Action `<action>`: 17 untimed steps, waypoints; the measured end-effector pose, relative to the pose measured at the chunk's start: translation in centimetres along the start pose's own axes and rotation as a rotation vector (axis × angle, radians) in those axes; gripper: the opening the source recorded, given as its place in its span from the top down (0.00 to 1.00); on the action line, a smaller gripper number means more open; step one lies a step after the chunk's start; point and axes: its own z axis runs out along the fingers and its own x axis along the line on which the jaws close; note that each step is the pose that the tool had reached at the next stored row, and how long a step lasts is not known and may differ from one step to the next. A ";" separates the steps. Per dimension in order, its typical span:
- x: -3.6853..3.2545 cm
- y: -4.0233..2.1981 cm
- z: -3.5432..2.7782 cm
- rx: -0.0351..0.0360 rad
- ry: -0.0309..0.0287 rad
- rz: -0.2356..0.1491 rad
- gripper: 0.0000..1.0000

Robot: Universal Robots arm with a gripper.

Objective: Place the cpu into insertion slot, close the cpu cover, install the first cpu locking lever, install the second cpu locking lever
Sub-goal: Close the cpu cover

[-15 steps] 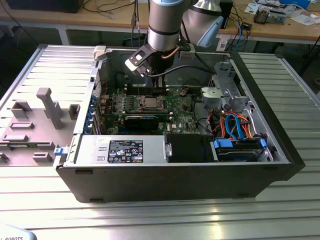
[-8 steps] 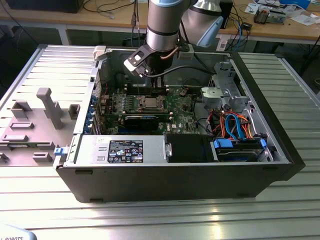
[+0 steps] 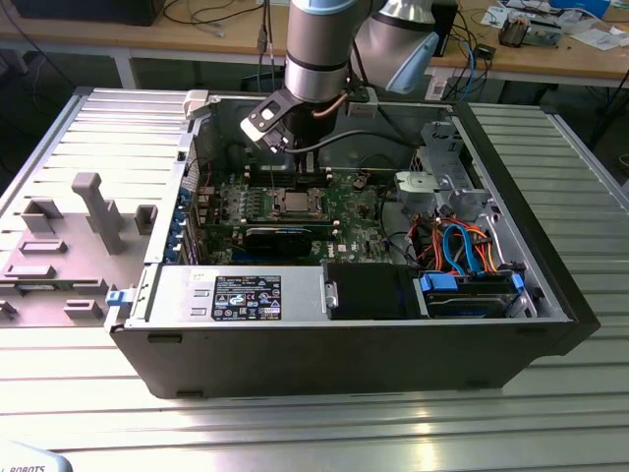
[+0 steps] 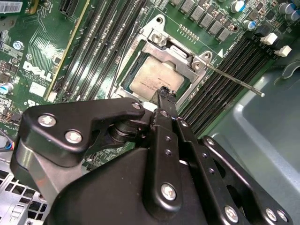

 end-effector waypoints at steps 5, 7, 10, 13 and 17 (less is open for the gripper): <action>0.01 -0.31 0.25 0.0000 0.0000 0.000 0.89; 0.01 -0.41 0.33 0.0000 0.0000 0.000 0.89; 0.02 -0.58 0.45 0.0000 -0.0001 0.000 0.89; 0.02 -0.71 0.54 0.0000 -0.0001 0.000 0.89; 0.04 -1.06 0.73 0.0000 0.0000 0.000 0.89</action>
